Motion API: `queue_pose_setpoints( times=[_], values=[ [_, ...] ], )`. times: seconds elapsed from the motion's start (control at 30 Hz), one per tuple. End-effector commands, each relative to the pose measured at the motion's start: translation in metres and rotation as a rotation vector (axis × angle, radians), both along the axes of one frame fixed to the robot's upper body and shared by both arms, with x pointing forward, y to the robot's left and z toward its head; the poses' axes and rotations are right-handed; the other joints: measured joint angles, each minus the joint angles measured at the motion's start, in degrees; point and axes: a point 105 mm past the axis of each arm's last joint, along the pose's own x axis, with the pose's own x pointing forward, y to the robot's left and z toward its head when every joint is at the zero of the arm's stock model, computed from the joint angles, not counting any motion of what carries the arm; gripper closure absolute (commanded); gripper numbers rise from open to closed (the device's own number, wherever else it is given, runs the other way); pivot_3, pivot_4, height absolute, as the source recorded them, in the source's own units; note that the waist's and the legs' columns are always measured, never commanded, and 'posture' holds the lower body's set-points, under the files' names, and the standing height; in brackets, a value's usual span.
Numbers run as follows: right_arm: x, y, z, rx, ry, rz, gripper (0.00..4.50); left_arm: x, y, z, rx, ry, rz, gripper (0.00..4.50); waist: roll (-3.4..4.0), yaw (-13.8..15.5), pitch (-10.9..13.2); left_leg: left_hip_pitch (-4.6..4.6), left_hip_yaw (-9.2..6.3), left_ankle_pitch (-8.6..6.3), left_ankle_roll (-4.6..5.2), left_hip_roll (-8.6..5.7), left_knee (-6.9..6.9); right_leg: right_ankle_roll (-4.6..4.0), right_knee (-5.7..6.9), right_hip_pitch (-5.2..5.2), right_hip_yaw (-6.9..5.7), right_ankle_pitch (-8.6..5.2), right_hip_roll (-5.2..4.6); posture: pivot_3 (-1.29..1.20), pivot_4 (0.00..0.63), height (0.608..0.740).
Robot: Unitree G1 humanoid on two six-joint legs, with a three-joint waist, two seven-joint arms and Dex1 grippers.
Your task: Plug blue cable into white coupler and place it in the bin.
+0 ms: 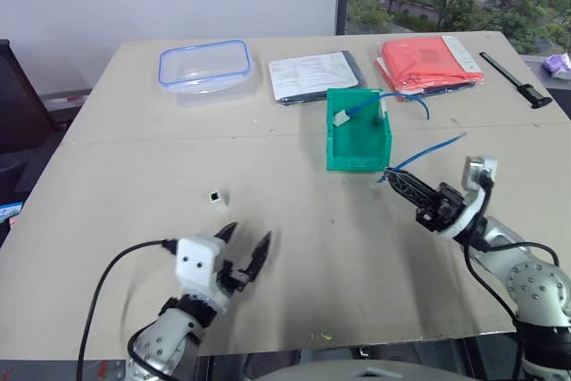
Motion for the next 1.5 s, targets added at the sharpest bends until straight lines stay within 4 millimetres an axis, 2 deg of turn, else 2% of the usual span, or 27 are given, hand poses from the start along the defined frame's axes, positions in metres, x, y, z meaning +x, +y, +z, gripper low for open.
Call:
queue_pose_setpoints(
  times=[0.03,0.13,0.23,0.43,0.53,0.57,0.6,0.7,0.77,0.8,0.83,0.87,1.0,1.2,1.37,1.5],
  values=[
    [0.002,0.002,0.007,0.004,-0.032,0.021,4.5,0.008,0.023,-0.004,0.09,-0.049,0.165,0.84,0.0,-0.06,0.0,-0.02,-0.01,0.0,0.0,0.0,0.01,0.01,0.0,0.0,-0.04,0.0,0.01,0.0,0.15,0.74],
    [0.003,0.003,0.007,-0.003,-0.036,0.022,4.5,0.025,0.03,-0.01,0.13,-0.076,0.242,0.84,-0.02,-0.01,0.0,-0.06,-0.06,0.01,0.01,-0.02,0.05,0.23,0.01,0.0,-0.15,0.13,0.03,0.0,0.15,0.74],
    [0.004,0.003,0.008,-0.009,-0.041,0.015,4.5,0.034,0.038,-0.019,0.112,-0.068,0.332,0.84,-0.06,-0.33,-0.05,-0.06,-0.02,0.01,0.01,-0.05,0.1,0.24,0.05,0.0,-0.32,0.15,0.05,0.0,0.15,0.74],
    [0.005,0.002,0.009,-0.012,-0.048,-0.007,4.5,0.067,0.034,-0.026,0.054,-0.07,0.32,0.84,0.21,0.05,-0.2,0.05,-0.14,0.01,0.0,-0.03,0.06,0.24,0.15,0.08,-0.4,0.15,0.04,0.0,0.15,0.74],
    [0.005,0.004,0.009,-0.014,-0.05,-0.01,4.5,0.077,0.029,-0.028,0.025,-0.063,0.289,0.84,0.34,-0.14,-0.27,0.2,-0.18,0.02,-0.01,-0.03,0.07,0.22,0.2,0.24,-0.54,0.17,0.09,0.0,0.15,0.74],
    [0.005,0.004,0.009,-0.015,-0.051,-0.012,4.5,0.078,0.026,-0.029,0.015,-0.061,0.273,1.34,0.38,-0.29,-0.3,0.25,-0.16,0.03,-0.01,-0.03,0.08,0.22,0.21,0.29,-0.52,0.17,0.1,0.0,0.15,0.74],
    [0.005,0.004,0.009,-0.014,-0.052,-0.016,4.5,0.079,0.023,-0.029,0.006,-0.058,0.258,1.51,0.42,-0.33,-0.33,0.3,-0.14,0.03,-0.01,-0.03,0.08,0.22,0.2,0.32,-0.49,0.17,0.1,0.0,0.15,0.74],
    [0.005,0.004,0.009,-0.017,-0.059,-0.028,4.5,0.078,0.017,-0.033,-0.005,-0.039,0.229,2.86,0.47,-0.21,-0.36,0.29,-0.11,0.03,0.0,-0.04,0.1,0.23,0.21,0.33,-0.48,0.18,0.13,0.0,0.15,0.74],
    [0.004,0.005,0.01,-0.023,-0.067,-0.032,4.5,0.078,0.016,-0.033,-0.006,-0.036,0.207,3.99,0.52,-0.18,-0.39,0.28,-0.11,0.03,0.0,-0.06,0.11,0.22,0.21,0.33,-0.48,0.18,0.13,0.0,0.15,0.74],
    [0.004,0.006,0.011,-0.027,-0.075,-0.033,4.5,0.079,0.013,-0.032,-0.008,-0.039,0.184,4.21,0.52,-0.16,-0.39,0.28,-0.11,0.03,0.0,-0.07,0.11,0.22,0.2,0.33,-0.48,0.18,0.12,0.0,0.15,0.74],
    [0.004,0.007,0.012,-0.03,-0.081,-0.034,4.5,0.079,0.011,-0.031,-0.009,-0.04,0.167,4.17,0.52,-0.12,-0.39,0.28,-0.1,0.03,0.0,-0.08,0.11,0.22,0.2,0.33,-0.47,0.17,0.12,0.0,0.15,0.74],
    [0.004,0.01,0.015,-0.035,-0.095,-0.033,4.5,0.082,0.003,-0.028,-0.014,-0.046,0.107,4.17,0.53,-0.08,-0.39,0.27,-0.11,0.03,0.0,-0.08,0.11,0.22,0.2,0.33,-0.48,0.17,0.12,0.0,0.15,0.74],
    [0.008,0.033,0.024,-0.128,-0.196,-0.023,4.5,0.095,-0.049,-0.015,0.003,-0.069,-0.254,4.17,0.52,-0.08,-0.38,0.24,-0.12,0.03,0.0,-0.1,0.12,0.22,0.2,0.31,-0.5,0.17,0.27,0.0,0.15,0.74],
    [0.024,0.064,0.011,-0.351,-0.353,-0.066,4.5,0.114,-0.114,-0.011,0.035,-0.065,-0.615,4.17,0.46,-0.45,-0.38,0.21,-0.12,0.05,-0.02,-0.17,0.17,0.22,0.18,0.27,-0.43,0.18,0.4,0.0,0.15,0.74],
    [0.033,0.076,-0.001,-0.466,-0.382,-0.11,4.5,0.126,-0.139,-0.013,0.056,-0.061,-0.695,4.17,0.44,-0.46,-0.38,0.17,-0.14,0.19,-0.28,-0.15,0.05,0.23,0.19,0.14,-0.41,0.18,0.38,0.0,0.15,0.74],
    [0.036,0.084,-0.004,-0.504,-0.396,-0.143,4.5,0.13,-0.147,-0.016,0.057,-0.061,-0.701,4.17,0.44,-0.4,-0.38,0.16,-0.18,0.13,-0.2,-0.15,0.0,0.23,0.18,0.12,-0.42,0.18,0.36,0.0,0.15,0.74]
  ],
)
